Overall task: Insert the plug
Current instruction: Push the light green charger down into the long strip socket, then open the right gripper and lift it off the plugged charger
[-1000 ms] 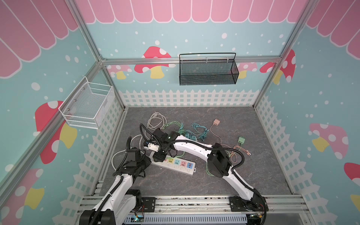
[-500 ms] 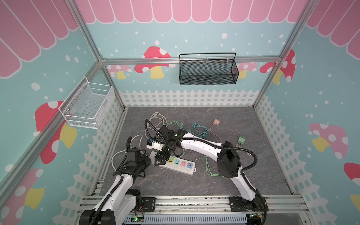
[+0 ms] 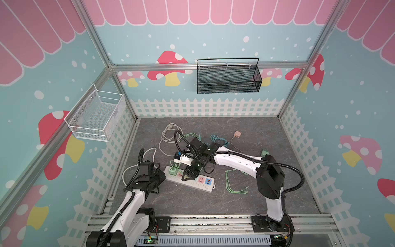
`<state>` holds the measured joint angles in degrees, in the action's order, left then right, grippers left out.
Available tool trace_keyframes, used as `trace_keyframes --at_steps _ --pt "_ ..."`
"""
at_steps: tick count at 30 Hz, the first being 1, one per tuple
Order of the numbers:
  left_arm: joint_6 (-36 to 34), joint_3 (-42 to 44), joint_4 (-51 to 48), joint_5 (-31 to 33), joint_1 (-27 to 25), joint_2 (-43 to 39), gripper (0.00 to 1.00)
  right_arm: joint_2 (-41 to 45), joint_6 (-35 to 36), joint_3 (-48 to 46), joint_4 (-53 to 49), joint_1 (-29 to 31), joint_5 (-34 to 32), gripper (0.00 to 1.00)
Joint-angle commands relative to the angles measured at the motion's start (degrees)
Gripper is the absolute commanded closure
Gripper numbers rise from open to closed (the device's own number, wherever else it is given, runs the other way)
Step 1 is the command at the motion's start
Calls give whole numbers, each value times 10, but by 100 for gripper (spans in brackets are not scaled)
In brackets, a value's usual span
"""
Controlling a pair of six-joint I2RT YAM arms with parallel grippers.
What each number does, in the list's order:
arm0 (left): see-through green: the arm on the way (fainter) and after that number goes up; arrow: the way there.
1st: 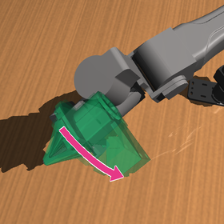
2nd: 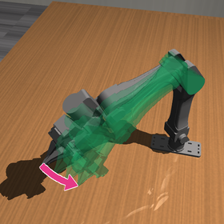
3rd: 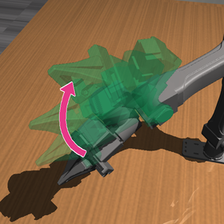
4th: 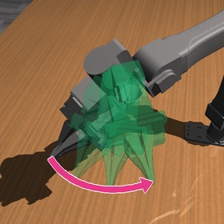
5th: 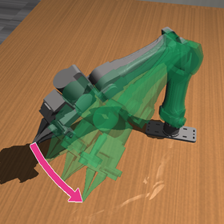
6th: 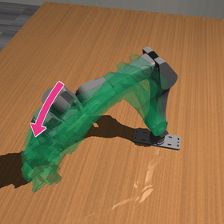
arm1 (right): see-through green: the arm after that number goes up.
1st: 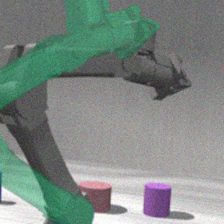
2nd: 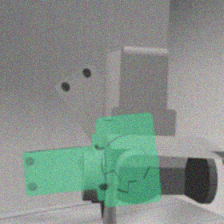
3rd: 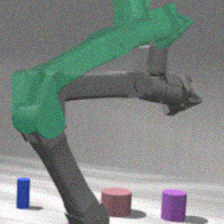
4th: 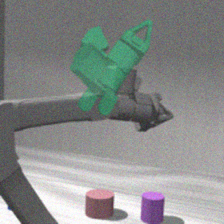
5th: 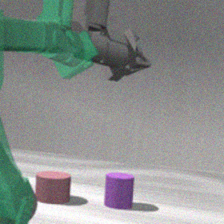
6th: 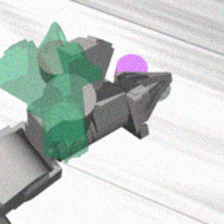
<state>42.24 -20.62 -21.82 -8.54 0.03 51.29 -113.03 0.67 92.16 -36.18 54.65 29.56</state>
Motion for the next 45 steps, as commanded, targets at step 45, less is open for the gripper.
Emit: trace_keyframes --at_steps 45 --pt "-48 -163 -163 5 9 -77 57 -99 21 -43 150 -26 -88 76"
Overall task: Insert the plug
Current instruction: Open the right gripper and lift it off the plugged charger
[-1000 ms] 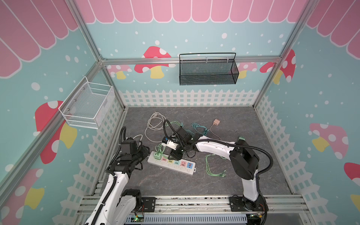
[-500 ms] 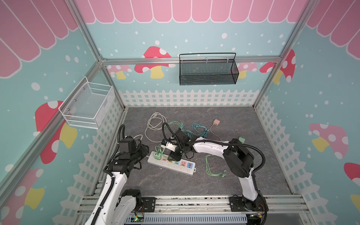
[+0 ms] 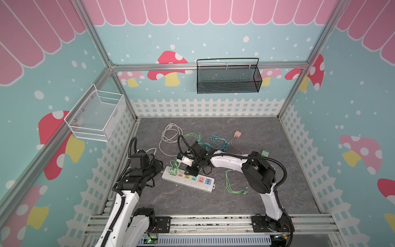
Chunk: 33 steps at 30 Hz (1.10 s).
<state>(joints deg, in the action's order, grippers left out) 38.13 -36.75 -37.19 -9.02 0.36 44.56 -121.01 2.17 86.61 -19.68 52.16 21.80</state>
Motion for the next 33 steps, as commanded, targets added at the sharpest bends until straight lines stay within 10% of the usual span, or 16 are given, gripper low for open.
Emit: trace_keyframes --at_steps 1,17,33 --pt "-8 -2 -10 11 6 -10 57 -21 6 13 -17 -1 -11 79" --pt "-7 2 -11 10 8 -20 57 -57 -1 66 -47 -16 -65 92" --pt "-3 -2 -6 11 8 -19 56 57 -11 33 -102 -20 -56 44"
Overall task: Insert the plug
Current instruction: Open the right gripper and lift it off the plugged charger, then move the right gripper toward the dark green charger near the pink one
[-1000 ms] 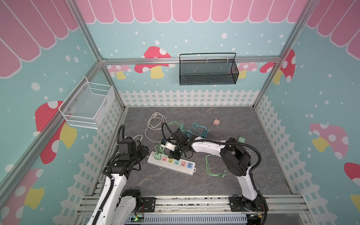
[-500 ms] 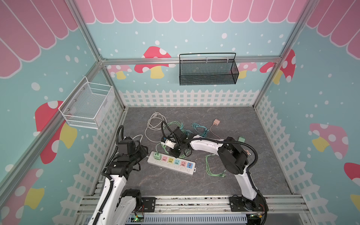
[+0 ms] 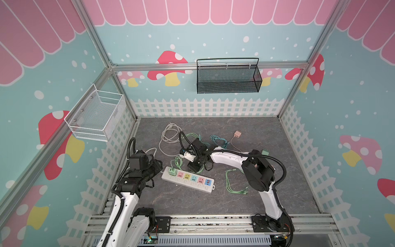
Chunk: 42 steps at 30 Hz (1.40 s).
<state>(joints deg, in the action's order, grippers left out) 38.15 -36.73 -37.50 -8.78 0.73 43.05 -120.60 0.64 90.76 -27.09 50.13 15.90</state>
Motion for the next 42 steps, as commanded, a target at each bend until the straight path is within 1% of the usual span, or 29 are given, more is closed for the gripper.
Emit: trace_keyframes --at_steps 1,4,6,10,14,17,20,25,33,37,42 --pt "-3 -2 -1 8 4 -4 56 64 4 -12 -32 0 -1 42" --pt "-3 -1 6 5 4 -2 52 103 0 -24 -40 -2 -8 36" --pt "-6 -1 11 2 5 -1 50 134 -7 -34 -43 -6 -15 34" --pt "-16 -3 18 -11 5 0 40 176 -28 -55 -42 -25 -41 31" --pt "-33 -5 21 -16 5 3 37 212 -61 -84 -25 -71 -74 29" --pt "-43 -9 18 -25 5 6 35 234 -84 -109 -8 -111 -113 25" --pt "-45 -11 19 -40 5 5 30 250 -112 -128 -3 -152 -154 23" --pt "-53 -12 22 -56 5 0 21 284 -172 -175 8 -224 -216 22" --pt "-61 -9 31 -79 4 7 20 354 -237 -298 49 -338 -260 21" --pt "-60 -6 38 -88 5 8 19 364 -254 -335 56 -389 -298 20" --pt "-60 -5 41 -93 4 9 19 357 -269 -369 85 -445 -315 20"
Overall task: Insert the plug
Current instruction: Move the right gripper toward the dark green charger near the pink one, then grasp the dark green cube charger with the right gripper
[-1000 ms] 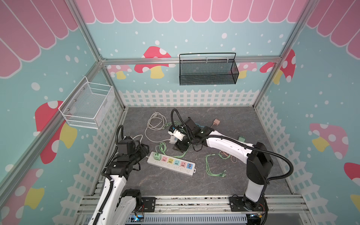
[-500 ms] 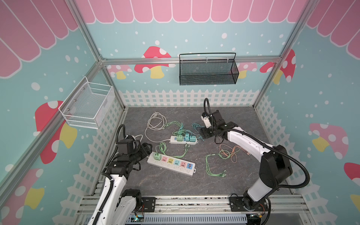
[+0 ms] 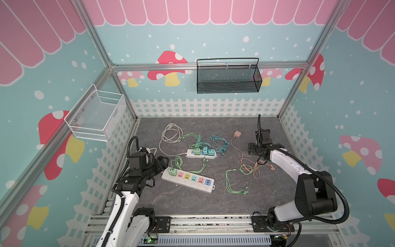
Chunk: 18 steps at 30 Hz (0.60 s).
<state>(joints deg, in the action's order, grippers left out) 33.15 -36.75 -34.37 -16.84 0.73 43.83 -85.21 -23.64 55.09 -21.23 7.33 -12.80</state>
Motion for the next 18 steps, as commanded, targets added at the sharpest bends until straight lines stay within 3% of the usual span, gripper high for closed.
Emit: trace_keyframes --at_steps 1,8,18 --pt "-10 -5 10 -16 5 0 19 -2 -30 -17 32 -28 -30 20" --pt "-14 -8 9 -35 5 -13 19 -30 -56 -36 68 -100 11 18" --pt "-38 -41 4 -75 5 -9 19 -81 -64 -48 111 -115 44 27"
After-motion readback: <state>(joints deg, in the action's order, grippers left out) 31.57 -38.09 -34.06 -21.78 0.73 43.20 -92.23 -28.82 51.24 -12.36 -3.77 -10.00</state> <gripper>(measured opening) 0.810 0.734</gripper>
